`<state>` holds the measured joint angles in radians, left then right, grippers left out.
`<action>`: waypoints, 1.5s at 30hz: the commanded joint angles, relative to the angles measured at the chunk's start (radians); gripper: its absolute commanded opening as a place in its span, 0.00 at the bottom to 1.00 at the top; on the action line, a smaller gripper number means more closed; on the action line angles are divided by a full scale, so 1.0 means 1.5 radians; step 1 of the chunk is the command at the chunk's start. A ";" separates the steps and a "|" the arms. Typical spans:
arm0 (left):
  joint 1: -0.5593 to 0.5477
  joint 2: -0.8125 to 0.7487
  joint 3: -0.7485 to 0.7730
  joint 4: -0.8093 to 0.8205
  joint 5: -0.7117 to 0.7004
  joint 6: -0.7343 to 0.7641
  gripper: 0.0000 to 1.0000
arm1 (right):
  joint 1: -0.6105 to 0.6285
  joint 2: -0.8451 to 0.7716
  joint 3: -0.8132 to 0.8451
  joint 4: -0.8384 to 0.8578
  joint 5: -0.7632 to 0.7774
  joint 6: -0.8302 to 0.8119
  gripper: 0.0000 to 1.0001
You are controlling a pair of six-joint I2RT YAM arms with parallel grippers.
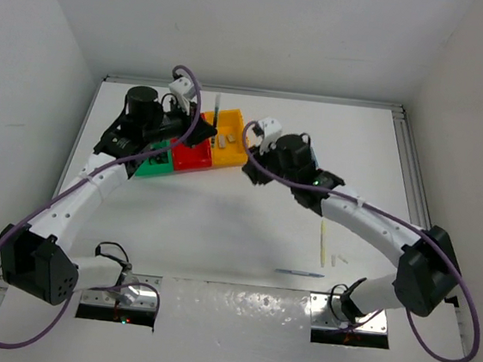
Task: Sort the stationery into containers
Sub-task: Place the pen in the storage box.
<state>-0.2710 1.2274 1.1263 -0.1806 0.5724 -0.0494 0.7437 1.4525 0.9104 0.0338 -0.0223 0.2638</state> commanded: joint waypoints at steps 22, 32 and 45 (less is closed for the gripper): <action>-0.067 -0.038 -0.042 -0.045 -0.050 0.091 0.00 | -0.016 0.101 0.340 0.117 -0.090 0.036 0.61; -0.039 -0.033 -0.009 0.011 -0.034 -0.002 0.00 | -0.012 0.123 0.286 0.147 -0.089 0.089 0.00; 0.022 -0.005 0.038 0.163 0.020 -0.093 0.00 | 0.055 0.137 0.096 0.186 0.007 0.099 0.00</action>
<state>-0.2672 1.2610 1.0698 -0.2752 0.5827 -0.1169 0.7761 1.6108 1.1339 0.5159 0.0135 0.4110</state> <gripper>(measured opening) 0.085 0.156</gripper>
